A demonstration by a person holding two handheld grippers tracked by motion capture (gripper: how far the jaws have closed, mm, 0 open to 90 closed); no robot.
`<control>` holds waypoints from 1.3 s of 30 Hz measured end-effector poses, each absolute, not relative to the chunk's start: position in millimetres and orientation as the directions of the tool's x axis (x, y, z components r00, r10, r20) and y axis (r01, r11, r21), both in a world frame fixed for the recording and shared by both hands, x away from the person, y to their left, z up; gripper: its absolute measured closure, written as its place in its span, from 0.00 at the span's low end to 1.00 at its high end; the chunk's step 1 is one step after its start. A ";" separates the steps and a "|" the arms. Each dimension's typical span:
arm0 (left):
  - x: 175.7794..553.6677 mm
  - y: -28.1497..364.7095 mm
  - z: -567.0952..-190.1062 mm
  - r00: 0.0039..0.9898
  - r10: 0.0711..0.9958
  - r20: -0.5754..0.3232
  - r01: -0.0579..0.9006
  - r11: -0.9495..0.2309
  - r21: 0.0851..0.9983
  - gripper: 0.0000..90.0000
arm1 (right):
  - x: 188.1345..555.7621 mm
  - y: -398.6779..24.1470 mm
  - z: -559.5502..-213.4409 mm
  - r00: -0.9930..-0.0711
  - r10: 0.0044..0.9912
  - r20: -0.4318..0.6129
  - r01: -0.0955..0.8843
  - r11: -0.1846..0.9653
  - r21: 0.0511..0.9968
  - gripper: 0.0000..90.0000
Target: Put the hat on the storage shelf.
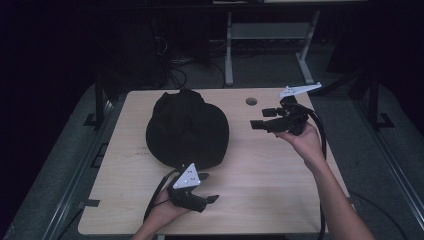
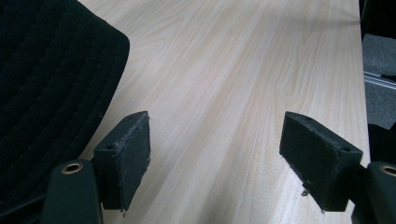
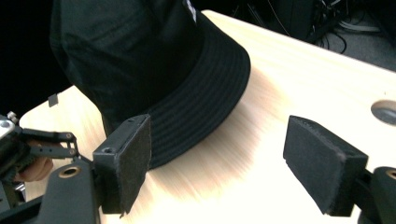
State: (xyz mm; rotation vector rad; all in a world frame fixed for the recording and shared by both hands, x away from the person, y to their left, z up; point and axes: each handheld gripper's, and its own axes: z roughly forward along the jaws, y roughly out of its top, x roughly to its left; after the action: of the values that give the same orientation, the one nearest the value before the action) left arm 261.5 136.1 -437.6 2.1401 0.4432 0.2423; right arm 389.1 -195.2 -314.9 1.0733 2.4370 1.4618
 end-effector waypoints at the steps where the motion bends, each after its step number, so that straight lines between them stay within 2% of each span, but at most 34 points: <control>1: 261.5 136.1 -437.7 0.916 0.401 0.007 0.223 -0.523 0.822 0.27 | 388.4 -197.3 -316.8 -0.745 0.618 0.252 0.514 0.291 0.807 0.25; 18: 261.9 137.2 -438.1 0.913 0.407 -0.001 0.233 -0.520 0.822 0.27 | 369.9 -225.5 -340.3 -0.717 0.638 0.280 0.549 0.269 0.791 0.25; 39: 262.2 138.4 -438.7 0.909 0.416 -0.008 0.239 -0.506 0.829 0.27 | 343.7 -235.7 -370.7 -0.721 0.626 0.295 0.560 0.276 0.781 0.24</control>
State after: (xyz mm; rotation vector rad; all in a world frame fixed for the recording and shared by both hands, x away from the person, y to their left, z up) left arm 262.2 138.4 -438.7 2.1235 0.4677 0.2373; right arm 343.7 -235.7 -370.7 1.1419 2.4528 1.4536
